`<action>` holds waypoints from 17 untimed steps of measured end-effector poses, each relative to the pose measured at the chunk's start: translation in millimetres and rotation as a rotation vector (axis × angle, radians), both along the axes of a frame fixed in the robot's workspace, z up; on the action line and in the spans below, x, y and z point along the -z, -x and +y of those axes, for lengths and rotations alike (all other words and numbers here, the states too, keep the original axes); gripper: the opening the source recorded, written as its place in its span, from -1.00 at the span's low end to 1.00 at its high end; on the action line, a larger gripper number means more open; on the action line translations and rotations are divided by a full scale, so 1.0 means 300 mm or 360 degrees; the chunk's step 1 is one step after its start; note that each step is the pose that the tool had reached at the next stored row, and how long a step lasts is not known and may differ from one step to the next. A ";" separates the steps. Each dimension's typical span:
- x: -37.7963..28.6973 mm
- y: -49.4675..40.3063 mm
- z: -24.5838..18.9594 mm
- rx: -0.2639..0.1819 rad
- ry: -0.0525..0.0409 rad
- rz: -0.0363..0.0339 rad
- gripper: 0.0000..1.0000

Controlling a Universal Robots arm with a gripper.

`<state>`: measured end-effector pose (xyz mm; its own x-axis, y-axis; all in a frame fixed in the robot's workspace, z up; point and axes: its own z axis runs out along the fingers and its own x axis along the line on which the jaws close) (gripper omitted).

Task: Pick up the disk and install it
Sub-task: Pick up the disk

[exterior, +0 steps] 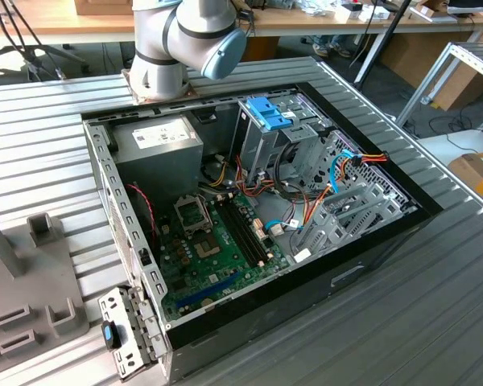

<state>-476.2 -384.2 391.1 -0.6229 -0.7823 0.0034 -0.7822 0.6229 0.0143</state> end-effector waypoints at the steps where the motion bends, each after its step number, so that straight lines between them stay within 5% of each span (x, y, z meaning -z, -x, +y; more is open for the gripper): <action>1: 0.000 0.000 0.000 -0.0041 0.0000 0.0000 -0.79; 4: 0.000 0.000 0.000 -0.0224 0.0003 0.0000 -0.79; 13: 0.000 0.000 0.000 -0.0242 0.0004 0.0000 -0.79; 17: 0.001 0.000 0.000 -0.0395 0.0004 0.0000 -0.79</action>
